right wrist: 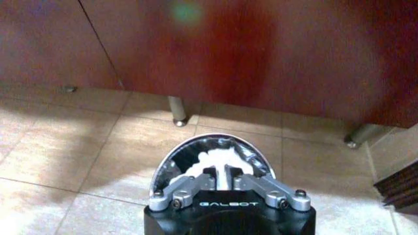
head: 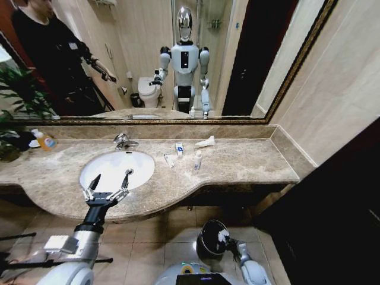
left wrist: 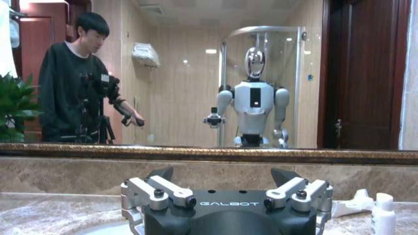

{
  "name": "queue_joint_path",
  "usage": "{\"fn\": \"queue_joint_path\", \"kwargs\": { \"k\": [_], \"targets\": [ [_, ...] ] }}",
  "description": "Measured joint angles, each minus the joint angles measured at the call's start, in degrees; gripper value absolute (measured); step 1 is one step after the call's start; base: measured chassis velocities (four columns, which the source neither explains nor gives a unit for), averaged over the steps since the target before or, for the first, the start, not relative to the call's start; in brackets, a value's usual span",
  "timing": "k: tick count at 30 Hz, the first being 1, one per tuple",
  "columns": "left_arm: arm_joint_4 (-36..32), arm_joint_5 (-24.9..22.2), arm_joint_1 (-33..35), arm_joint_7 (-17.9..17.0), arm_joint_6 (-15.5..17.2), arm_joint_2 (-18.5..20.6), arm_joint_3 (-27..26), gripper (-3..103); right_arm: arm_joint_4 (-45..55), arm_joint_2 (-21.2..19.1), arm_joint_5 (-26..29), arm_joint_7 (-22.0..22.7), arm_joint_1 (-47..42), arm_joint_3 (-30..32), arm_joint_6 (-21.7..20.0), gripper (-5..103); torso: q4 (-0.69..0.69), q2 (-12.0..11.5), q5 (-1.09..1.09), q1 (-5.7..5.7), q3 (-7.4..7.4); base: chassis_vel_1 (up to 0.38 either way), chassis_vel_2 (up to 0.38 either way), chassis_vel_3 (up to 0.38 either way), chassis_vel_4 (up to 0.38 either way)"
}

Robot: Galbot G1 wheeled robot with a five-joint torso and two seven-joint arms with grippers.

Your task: Pick up the trash from the sink and place it in the trash bin.

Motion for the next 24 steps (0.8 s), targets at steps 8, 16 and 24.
{"fn": "queue_joint_path", "kwargs": {
  "k": [8, 16, 24],
  "targets": [
    [0.0, 0.0, 0.0, 0.0, 0.0, 0.0, 0.0, 100, 1.2, 0.8, 1.1, 0.8, -0.3, 0.4, 1.1, 37, 0.0, 0.0, 0.01, 0.0, 0.0, 0.0, 0.0, 0.0, 0.0],
    [0.0, 0.0, 0.0, 0.0, 0.0, 0.0, 0.0, 100, 15.5, -3.8, 14.0, -10.8, -5.3, 6.0, 2.2, 65, 0.0, 0.0, 0.01, 0.0, 0.0, 0.0, 0.0, 0.0, 0.0],
    [0.0, 0.0, 0.0, 0.0, 0.0, 0.0, 0.0, 100, 40.6, -4.8, 30.1, -25.1, -15.4, 19.9, -0.8, 99, -0.02, 0.0, -0.01, 0.0, 0.0, 0.0, 0.0, 0.0, 0.0]
  ]
}}
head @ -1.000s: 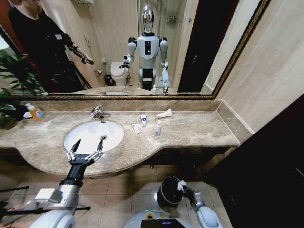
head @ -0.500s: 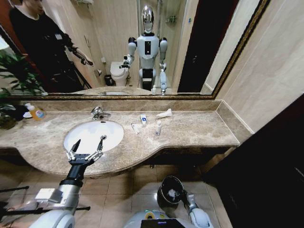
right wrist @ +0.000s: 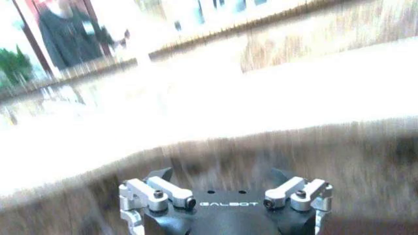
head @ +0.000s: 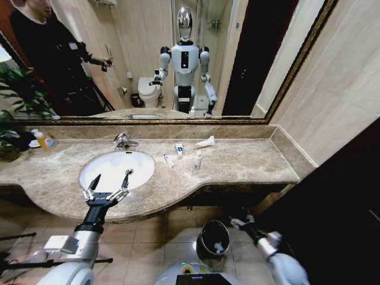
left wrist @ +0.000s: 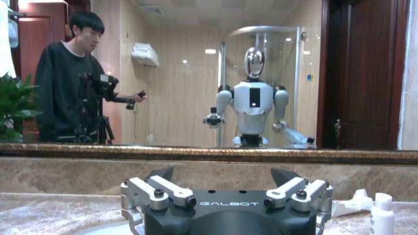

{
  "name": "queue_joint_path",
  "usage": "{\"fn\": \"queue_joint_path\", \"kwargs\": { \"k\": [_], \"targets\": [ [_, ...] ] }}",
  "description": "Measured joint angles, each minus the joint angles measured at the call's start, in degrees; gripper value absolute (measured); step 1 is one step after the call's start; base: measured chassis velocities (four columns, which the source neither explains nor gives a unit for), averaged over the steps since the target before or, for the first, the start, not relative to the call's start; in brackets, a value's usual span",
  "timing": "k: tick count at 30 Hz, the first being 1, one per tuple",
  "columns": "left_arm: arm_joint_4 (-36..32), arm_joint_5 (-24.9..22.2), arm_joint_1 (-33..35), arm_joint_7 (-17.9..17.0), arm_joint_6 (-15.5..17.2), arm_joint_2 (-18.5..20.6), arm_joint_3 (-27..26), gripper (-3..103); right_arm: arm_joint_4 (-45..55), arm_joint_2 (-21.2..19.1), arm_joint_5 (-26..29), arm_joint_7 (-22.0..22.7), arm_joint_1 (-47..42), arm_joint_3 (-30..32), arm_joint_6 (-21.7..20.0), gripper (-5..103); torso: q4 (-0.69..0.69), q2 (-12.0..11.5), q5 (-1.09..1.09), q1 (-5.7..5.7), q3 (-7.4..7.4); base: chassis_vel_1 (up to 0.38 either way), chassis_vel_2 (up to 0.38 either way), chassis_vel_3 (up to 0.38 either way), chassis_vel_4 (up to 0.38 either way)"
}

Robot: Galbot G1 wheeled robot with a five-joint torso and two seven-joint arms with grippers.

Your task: Pick up the trash from the sink and place it in the trash bin.

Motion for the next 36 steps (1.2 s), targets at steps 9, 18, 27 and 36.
{"fn": "queue_joint_path", "kwargs": {
  "k": [9, 18, 27, 36],
  "targets": [
    [0.0, 0.0, 0.0, 0.0, 0.0, 0.0, 0.0, 100, 11.0, -4.3, 3.0, 13.9, 9.6, -10.4, -7.3, 100, 0.02, 0.0, 0.03, 0.0, 0.01, 0.0, 0.0, 0.0, 0.0],
    [0.0, 0.0, 0.0, 0.0, 0.0, 0.0, 0.0, 100, -2.1, -6.8, -0.4, 22.5, 27.6, -26.4, -4.4, 100, 0.02, 0.0, 0.02, 0.01, 0.01, 0.0, 0.0, 0.0, 0.0],
    [0.0, 0.0, 0.0, 0.0, 0.0, 0.0, 0.0, 100, -10.2, -5.4, -3.0, 22.8, 34.8, -35.2, -3.0, 100, 0.01, 0.0, 0.01, 0.01, 0.01, 0.0, 0.0, 0.0, 0.0],
    [0.0, 0.0, 0.0, 0.0, 0.0, 0.0, 0.0, 100, -16.4, -3.3, -6.3, 26.9, 40.8, -39.6, -2.4, 100, 0.02, 0.0, 0.01, 0.01, 0.01, 0.0, 0.0, 0.0, 0.0]
  ]
}}
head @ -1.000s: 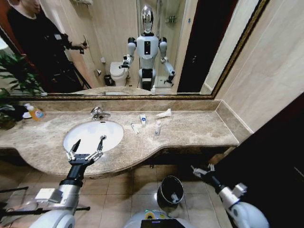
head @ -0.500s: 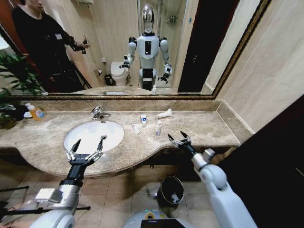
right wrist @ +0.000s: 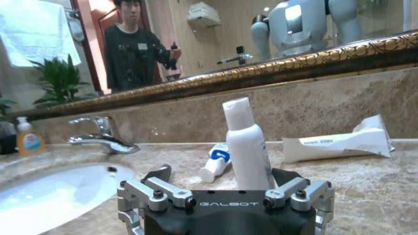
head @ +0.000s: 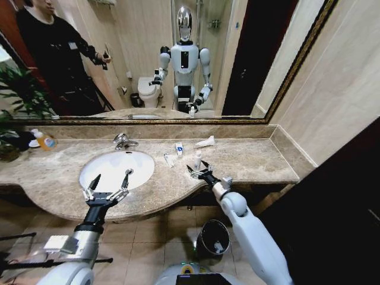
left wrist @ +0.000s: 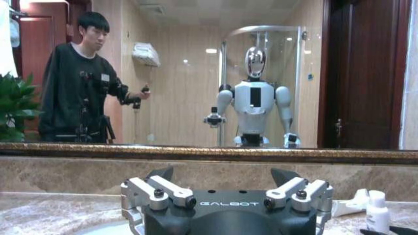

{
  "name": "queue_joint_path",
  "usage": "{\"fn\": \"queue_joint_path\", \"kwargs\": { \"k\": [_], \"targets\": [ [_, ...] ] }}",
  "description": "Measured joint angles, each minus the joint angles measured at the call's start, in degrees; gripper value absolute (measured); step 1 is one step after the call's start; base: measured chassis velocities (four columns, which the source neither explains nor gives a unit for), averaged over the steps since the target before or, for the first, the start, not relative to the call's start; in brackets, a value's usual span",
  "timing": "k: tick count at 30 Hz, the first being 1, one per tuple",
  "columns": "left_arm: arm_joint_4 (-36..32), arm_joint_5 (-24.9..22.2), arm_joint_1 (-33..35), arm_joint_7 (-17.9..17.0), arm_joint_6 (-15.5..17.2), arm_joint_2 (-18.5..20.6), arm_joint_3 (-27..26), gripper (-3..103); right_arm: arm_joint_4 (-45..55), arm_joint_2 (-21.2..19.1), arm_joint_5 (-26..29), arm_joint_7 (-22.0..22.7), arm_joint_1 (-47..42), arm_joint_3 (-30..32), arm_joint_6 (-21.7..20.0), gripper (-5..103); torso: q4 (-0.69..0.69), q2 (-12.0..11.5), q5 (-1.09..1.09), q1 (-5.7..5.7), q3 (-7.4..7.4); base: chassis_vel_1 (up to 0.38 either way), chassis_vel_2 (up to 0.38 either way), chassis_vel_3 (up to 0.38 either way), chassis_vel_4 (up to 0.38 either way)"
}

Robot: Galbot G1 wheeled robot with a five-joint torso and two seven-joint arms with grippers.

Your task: Pick up the trash from the sink and place it in the trash bin.

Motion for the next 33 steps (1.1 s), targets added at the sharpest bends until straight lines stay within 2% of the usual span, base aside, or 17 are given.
{"fn": "queue_joint_path", "kwargs": {
  "k": [13, 14, 19, 21, 24, 26, 30, 32, 33],
  "targets": [
    [0.0, 0.0, 0.0, 0.0, 0.0, 0.0, 0.0, 100, -6.4, 0.1, -0.3, 1.1, 5.0, -0.6, 0.8, 100, -0.01, 0.0, 0.0, 0.0, 0.0, 0.0, 0.0, 0.0, 0.0],
    [0.0, 0.0, 0.0, 0.0, 0.0, 0.0, 0.0, 100, -7.2, 0.5, -0.3, 1.6, 5.7, -0.7, 1.2, 102, 0.0, 0.0, 0.01, 0.0, 0.0, 0.0, 0.0, 0.0, 0.0],
    [0.0, 0.0, 0.0, 0.0, 0.0, 0.0, 0.0, 100, -7.8, 0.5, -0.4, 2.5, 6.4, -0.8, 1.5, 92, 0.0, 0.0, 0.0, 0.0, 0.0, 0.0, 0.0, 0.0, 0.0],
    [0.0, 0.0, 0.0, 0.0, 0.0, 0.0, 0.0, 100, -7.8, 0.0, -0.3, 2.6, 6.5, -0.7, 1.5, 80, 0.0, 0.0, 0.0, 0.0, 0.0, 0.0, 0.0, 0.0, 0.0],
    [0.0, 0.0, 0.0, 0.0, 0.0, 0.0, 0.0, 100, -7.8, -0.2, -0.3, 2.8, 6.5, -0.6, 1.5, 77, 0.0, 0.0, 0.0, 0.0, 0.0, 0.0, 0.0, 0.0, 0.0],
    [0.0, 0.0, 0.0, 0.0, 0.0, 0.0, 0.0, 100, -8.0, -0.7, -0.3, 3.2, 6.6, -0.5, 2.1, 68, 0.0, 0.0, 0.0, 0.0, 0.0, 0.0, 0.0, 0.0, 0.0],
    [0.0, 0.0, 0.0, 0.0, 0.0, 0.0, 0.0, 100, -8.0, -1.1, -0.3, 3.3, 6.6, -0.4, 2.1, 61, 0.0, 0.0, 0.01, 0.0, 0.0, 0.0, 0.0, 0.0, 0.0],
    [0.0, 0.0, 0.0, 0.0, 0.0, 0.0, 0.0, 100, -7.7, -1.5, -0.1, 3.5, 6.6, -0.3, 1.6, 53, 0.0, 0.0, 0.01, 0.0, 0.0, 0.0, 0.0, 0.0, 0.0],
    [0.0, 0.0, 0.0, 0.0, 0.0, 0.0, 0.0, 100, -7.7, -1.5, -0.1, 3.5, 6.6, -0.3, 1.6, 53, 0.0, 0.0, 0.01, 0.0, 0.0, 0.0, 0.0, 0.0, 0.0]
  ]
}}
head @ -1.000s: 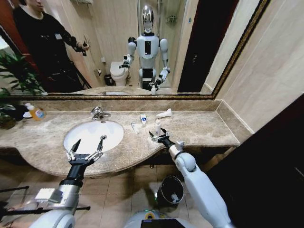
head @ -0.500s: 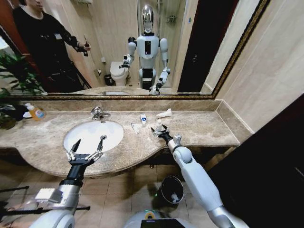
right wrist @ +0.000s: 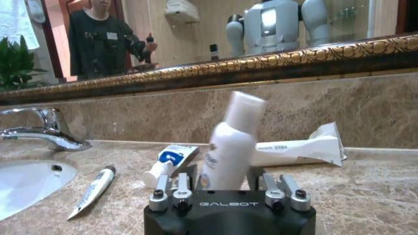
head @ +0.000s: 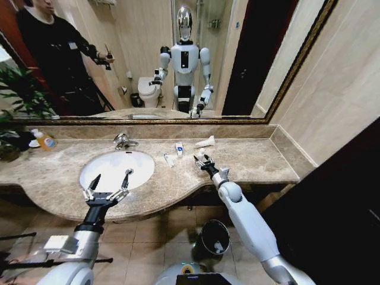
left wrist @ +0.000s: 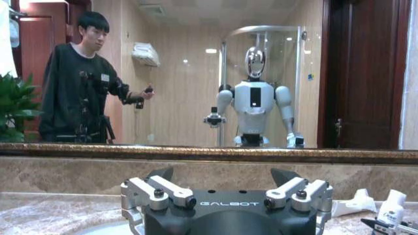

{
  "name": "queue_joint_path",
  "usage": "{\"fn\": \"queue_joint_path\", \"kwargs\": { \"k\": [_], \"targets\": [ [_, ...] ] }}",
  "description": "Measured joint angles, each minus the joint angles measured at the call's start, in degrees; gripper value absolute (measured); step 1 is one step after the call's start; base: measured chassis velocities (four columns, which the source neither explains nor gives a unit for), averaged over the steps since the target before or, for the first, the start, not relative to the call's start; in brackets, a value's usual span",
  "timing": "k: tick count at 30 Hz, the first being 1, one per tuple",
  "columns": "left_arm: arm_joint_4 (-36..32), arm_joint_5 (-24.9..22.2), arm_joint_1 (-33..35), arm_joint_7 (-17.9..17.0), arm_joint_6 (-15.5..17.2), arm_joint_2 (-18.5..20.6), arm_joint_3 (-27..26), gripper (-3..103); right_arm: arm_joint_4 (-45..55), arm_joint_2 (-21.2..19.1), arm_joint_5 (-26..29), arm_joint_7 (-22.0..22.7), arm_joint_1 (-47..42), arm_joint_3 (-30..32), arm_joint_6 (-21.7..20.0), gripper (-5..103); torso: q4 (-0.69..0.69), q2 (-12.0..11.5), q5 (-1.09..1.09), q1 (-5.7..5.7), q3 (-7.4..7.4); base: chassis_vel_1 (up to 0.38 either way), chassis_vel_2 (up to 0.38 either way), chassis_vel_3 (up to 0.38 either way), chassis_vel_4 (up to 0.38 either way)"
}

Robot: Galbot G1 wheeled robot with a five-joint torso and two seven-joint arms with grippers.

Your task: Pick up the trash from the sink and place it in the trash bin.

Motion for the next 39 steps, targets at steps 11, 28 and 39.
{"fn": "queue_joint_path", "kwargs": {
  "k": [11, 28, 39],
  "targets": [
    [0.0, 0.0, 0.0, 0.0, 0.0, 0.0, 0.0, 100, 6.1, -2.4, 3.2, -1.7, -2.6, 0.4, -1.7, 24, 0.0, 0.0, 0.01, 0.0, 0.0, 0.0, 0.0, 0.0, 0.0],
    [0.0, 0.0, 0.0, 0.0, 0.0, 0.0, 0.0, 100, 29.5, -20.3, 15.7, -17.7, -36.9, 25.9, -2.3, 15, -0.02, 0.0, 0.02, -0.02, -0.02, 0.0, 0.0, 0.0, 0.0],
    [0.0, 0.0, 0.0, 0.0, 0.0, 0.0, 0.0, 100, 1.6, -6.3, -6.6, -27.8, -38.6, 22.9, 10.1, 15, 0.01, 0.0, 0.02, -0.01, -0.01, 0.0, 0.0, 0.0, 0.0]
  ]
}}
